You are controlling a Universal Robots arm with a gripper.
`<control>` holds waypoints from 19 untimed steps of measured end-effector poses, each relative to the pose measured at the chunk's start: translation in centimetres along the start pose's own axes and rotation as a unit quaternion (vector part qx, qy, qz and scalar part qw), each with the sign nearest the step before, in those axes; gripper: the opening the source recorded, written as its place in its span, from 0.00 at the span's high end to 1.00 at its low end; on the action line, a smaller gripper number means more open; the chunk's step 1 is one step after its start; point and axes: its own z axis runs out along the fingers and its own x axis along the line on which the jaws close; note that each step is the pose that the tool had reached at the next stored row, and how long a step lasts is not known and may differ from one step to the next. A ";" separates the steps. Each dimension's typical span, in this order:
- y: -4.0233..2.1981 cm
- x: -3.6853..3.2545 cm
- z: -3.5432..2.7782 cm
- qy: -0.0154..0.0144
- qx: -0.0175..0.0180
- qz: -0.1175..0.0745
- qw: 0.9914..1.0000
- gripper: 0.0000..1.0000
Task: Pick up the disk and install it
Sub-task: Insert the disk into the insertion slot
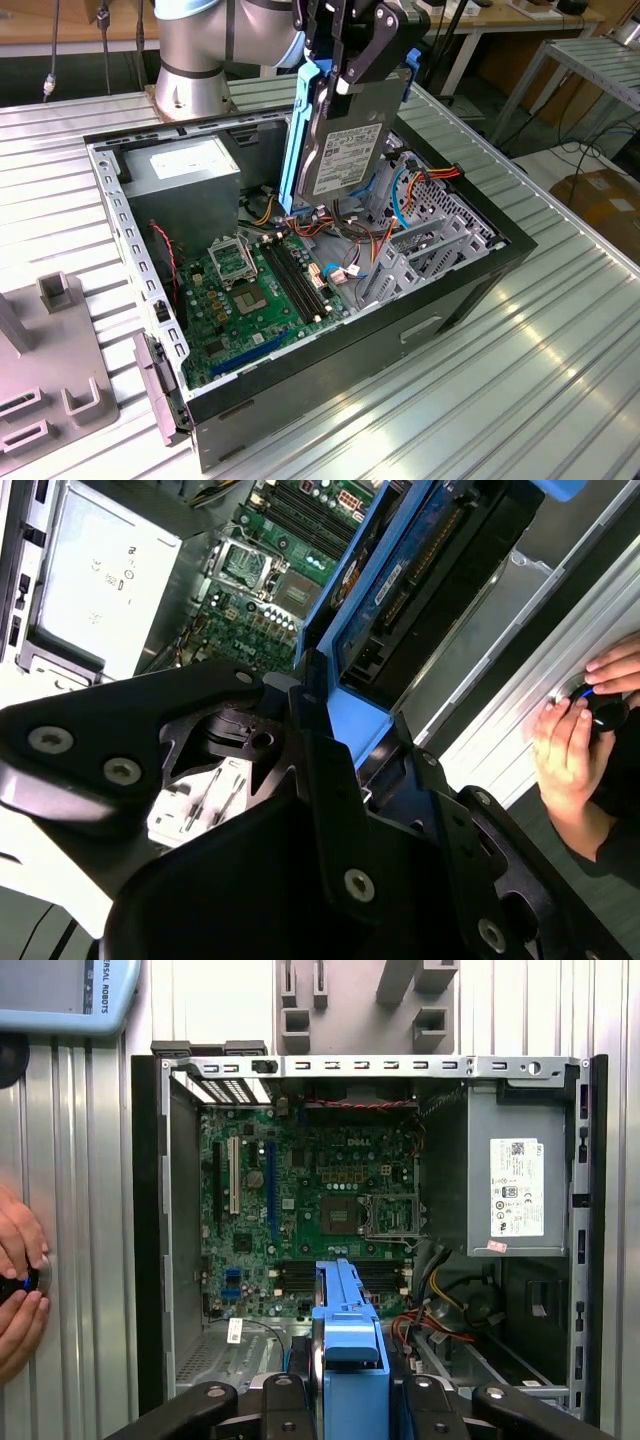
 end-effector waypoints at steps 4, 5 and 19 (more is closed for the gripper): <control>-0.61 -0.01 0.01 0.000 0.000 0.000 1.000 0.63; -0.91 -0.02 0.01 0.000 0.000 0.000 1.000 0.63; -1.66 2.55 0.09 0.000 -0.001 0.000 1.000 0.63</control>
